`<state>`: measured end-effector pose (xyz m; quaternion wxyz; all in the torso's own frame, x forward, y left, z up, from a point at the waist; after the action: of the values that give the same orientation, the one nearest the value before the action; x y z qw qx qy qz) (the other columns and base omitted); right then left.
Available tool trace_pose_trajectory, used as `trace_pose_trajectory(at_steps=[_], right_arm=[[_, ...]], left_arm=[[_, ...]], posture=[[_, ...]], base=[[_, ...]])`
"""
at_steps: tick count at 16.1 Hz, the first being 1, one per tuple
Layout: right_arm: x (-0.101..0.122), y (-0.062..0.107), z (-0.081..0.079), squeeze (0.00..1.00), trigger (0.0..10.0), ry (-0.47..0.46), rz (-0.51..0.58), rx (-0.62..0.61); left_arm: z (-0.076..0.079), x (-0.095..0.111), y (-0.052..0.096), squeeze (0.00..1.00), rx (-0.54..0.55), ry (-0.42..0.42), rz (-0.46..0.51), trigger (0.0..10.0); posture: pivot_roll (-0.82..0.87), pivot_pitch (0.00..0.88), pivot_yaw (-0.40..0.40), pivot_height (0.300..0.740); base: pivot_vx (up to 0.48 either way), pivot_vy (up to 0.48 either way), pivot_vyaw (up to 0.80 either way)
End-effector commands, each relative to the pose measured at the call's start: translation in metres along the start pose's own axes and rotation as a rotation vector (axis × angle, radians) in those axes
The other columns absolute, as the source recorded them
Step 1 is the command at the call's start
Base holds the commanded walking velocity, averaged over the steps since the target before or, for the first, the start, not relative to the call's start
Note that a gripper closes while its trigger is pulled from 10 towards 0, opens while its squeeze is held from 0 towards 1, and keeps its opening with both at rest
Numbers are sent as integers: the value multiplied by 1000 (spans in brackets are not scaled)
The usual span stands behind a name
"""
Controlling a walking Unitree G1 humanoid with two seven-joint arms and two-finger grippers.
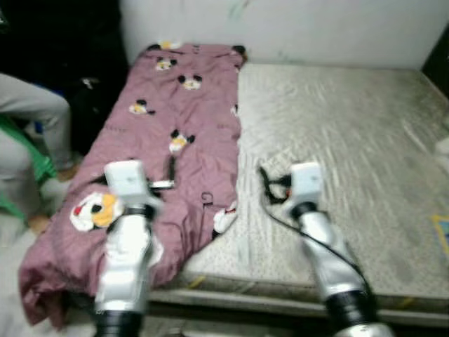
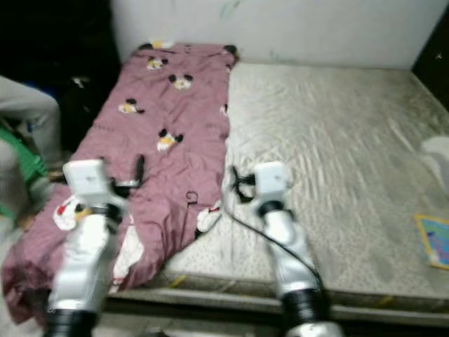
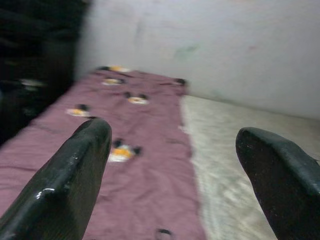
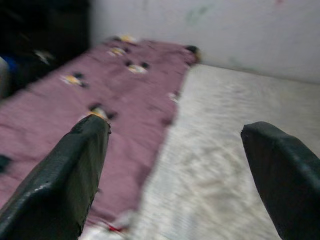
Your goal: Clean up the room
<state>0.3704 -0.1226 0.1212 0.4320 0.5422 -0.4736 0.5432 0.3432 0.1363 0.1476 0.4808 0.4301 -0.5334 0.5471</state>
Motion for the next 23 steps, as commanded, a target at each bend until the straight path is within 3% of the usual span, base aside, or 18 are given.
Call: trace_pose_trajectory(at_steps=[1, 3, 5, 9, 15, 19, 23], right_arm=[[5, -4, -15, 0, 10000, 35, 27, 43], [5, 0, -25, 0, 10000, 44, 55, 95], [-7, 8, -24, 0, 10000, 14, 23, 90], [-23, 12, -19, 0, 10000, 42, -54, 51], [-22, 11, -24, 0, 10000, -7, -60, 99], [-24, 12, -28, 0, 10000, -38, -67, 97], [-25, 9, -24, 0, 10000, -36, -78, 77]], left_arm=[[-12, 10, 1, 0, 29, -17, 37, 10000], [-16, 3, 11, 0, 27, -1, 8, 10000], [-15, -4, 18, 0, 3, 0, -16, 10000], [-1, -3, 13, 0, -45, 29, -27, 10000], [1, -4, 17, 0, -48, 49, -34, 10000], [-11, -13, 19, 0, 23, -19, -79, 10000], [-11, -11, 16, 0, 23, -18, -81, 10000]], posture=[[32, 104, -37, 740], [37, 133, -28, 740], [36, 144, -19, 740], [19, 148, -8, 740], [22, 158, -15, 740], [26, 174, -14, 740], [28, 182, -12, 740]], base=[[0, 480, 0], [0, 480, 0], [0, 480, 0], [0, 480, 0], [0, 456, 0], [0, 0, 0], [0, 0, 0]])
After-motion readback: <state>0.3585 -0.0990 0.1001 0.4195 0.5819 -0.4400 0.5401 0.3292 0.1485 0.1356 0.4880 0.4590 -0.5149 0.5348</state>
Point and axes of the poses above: a point about 5 cm out from each wrist's last joint towards the gripper, its own y axis pointing back from the gripper into the wrist, its own x axis along the axis of the wrist's last joint, z = x × y, the point moved 4 cm from there along -y, pointing out of the wrist towards the gripper, and after that the axes turned 7 degrees about -y, right-handed, at the moved point
